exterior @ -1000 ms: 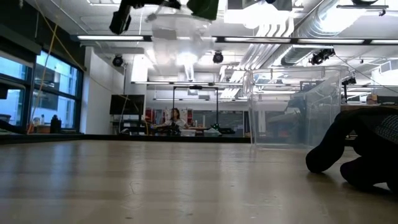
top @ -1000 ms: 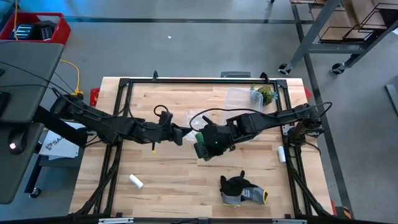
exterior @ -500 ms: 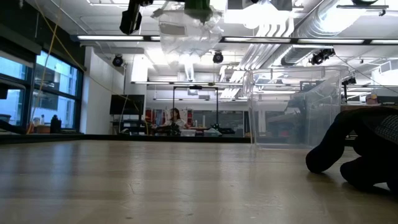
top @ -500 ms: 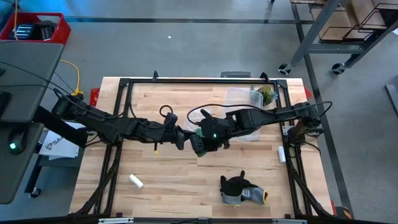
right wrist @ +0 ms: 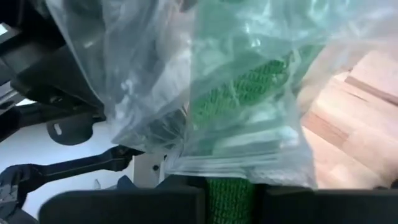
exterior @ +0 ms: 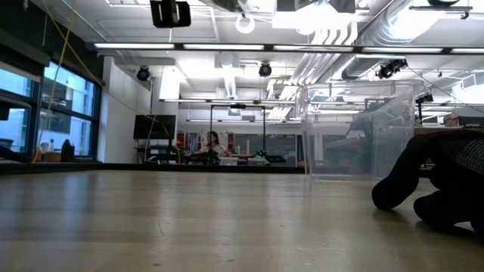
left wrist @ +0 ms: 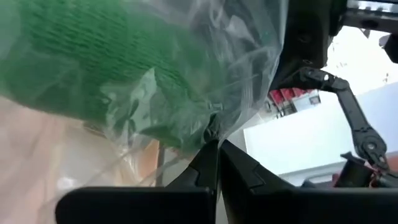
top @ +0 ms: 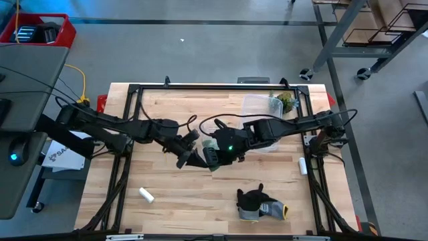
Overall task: Roll bandage
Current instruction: Put the green bandage into the transparent zip bag
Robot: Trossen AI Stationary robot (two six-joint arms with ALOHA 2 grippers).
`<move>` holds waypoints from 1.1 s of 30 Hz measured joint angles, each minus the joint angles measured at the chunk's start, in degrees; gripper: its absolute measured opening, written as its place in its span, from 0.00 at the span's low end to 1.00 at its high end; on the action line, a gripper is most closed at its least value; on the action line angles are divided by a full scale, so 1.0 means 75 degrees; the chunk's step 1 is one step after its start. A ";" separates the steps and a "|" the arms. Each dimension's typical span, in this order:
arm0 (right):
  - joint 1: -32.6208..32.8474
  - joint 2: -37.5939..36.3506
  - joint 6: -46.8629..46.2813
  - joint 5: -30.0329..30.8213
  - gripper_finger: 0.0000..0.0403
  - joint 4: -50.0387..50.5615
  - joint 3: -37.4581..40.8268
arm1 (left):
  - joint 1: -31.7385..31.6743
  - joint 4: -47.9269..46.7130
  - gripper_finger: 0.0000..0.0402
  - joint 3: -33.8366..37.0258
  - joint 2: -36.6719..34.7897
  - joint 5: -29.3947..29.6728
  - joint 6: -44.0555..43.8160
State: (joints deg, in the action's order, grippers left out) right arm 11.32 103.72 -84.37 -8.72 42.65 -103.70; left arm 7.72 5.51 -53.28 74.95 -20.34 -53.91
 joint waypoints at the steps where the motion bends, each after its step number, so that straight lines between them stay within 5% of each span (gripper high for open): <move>1: 0.0041 -0.0002 0.0005 0.0028 0.07 -0.0068 0.0000 | -0.0020 -0.0007 0.00 -0.0003 -0.0015 0.0086 -0.0044; 9: 0.0209 -0.0044 -0.0001 0.0189 0.10 -0.0477 0.0009 | -0.0002 0.0787 0.00 0.0006 0.0028 -0.0579 -0.1122; 19: 0.0206 -0.0029 -0.0603 -0.0758 0.50 -0.1147 0.0002 | 0.0073 0.1504 0.00 -0.0003 0.0042 -0.2169 -0.2820; 25: 0.0077 -0.0138 -0.1010 -0.2249 0.56 -0.1523 -0.0015 | 0.0093 0.2805 0.00 0.0006 0.0044 -0.1780 -0.4376; 33: -0.0071 -0.0822 -0.0745 -0.2015 0.56 -0.1524 -0.0023 | 0.0312 0.3053 0.00 0.0000 0.0042 -0.0858 -0.5678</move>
State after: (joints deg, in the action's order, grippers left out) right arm 10.79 97.55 -89.96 -23.83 31.22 -103.88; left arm 10.06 28.40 -53.28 75.26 -26.78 -96.50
